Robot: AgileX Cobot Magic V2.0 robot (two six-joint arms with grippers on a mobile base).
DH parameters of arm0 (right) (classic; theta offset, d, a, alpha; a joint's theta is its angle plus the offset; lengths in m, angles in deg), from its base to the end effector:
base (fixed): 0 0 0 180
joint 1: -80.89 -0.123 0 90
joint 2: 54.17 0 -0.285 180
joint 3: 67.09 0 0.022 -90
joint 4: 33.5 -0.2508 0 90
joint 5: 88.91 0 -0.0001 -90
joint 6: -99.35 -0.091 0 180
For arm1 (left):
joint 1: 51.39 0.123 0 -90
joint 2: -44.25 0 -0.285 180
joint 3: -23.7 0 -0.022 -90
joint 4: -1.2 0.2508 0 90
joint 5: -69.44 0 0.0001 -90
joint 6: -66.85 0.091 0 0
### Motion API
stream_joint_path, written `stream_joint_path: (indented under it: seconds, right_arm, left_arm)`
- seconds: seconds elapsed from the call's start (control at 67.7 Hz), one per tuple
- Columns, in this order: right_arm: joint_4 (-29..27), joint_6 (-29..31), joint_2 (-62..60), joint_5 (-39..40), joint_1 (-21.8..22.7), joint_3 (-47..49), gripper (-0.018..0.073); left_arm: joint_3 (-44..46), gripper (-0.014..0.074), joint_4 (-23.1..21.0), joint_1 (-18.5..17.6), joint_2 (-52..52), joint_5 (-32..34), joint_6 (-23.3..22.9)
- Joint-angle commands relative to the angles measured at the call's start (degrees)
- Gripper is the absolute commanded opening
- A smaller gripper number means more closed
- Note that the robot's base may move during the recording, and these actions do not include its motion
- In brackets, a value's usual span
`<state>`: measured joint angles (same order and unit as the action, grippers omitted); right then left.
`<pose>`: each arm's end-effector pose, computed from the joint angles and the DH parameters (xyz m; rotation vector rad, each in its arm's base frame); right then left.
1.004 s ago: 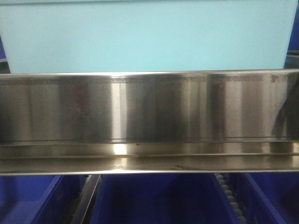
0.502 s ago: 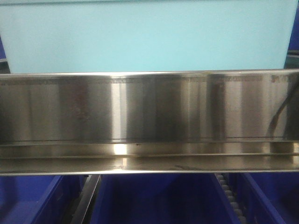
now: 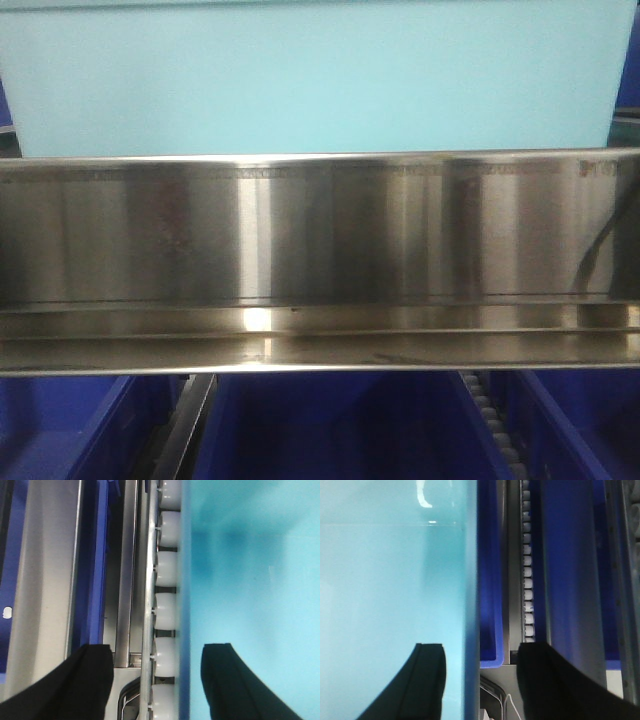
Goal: Move two blue bins to right shelf middle
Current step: 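Close both grippers on the teal bin's side walls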
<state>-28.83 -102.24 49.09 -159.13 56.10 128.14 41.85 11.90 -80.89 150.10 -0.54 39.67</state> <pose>0.3197 0.1400 0.3467 -0.0948 2.7574 0.1047 0.3229 -0.1644 0.3465 0.0947 2.7098 -0.0288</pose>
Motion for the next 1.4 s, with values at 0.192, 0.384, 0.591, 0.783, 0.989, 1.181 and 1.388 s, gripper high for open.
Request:
stream_joint_path:
  seconds: [0.192, 0.384, 0.591, 0.783, 0.989, 1.181, 1.388]
  right_arm:
    - [0.56, 0.02, 0.56, 0.26, 0.23, 0.01, 0.0235]
    - [0.56, 0.02, 0.57, 0.26, 0.23, 0.01, 0.0235]
    - [0.56, 0.14, 0.57, 0.26, 0.23, 0.01, 0.0235]
    - [0.56, 0.26, 0.57, 0.26, 0.23, 0.01, 0.0209]
    - [0.56, 0.26, 0.57, 0.26, 0.23, 0.01, -0.0136]
    - [0.56, 0.26, 0.57, 0.26, 0.23, 0.01, -0.0162]
    - [1.85, -0.8, 0.03, 0.26, -0.1, 0.13, -0.0162]
  left_arm:
    - [0.35, 0.0307, -0.26, 0.15, -0.11, 0.92, 0.11]
    - [0.35, 0.0307, -0.28, 0.15, 0.13, 0.83, 1.25]
    - [0.35, 0.0285, -0.55, 0.15, 0.14, 0.51, 1.25]
    - [0.35, 0.0214, -0.55, 0.15, 0.23, 0.51, 1.25]
    - [0.35, 0.0027, -1.11, 0.15, 0.98, 0.26, 1.25]
    - [0.35, -0.0111, -1.09, 0.15, 0.98, 0.26, 1.25]
    - [0.35, -0.0111, -0.95, 0.15, 0.98, 0.02, 1.13]
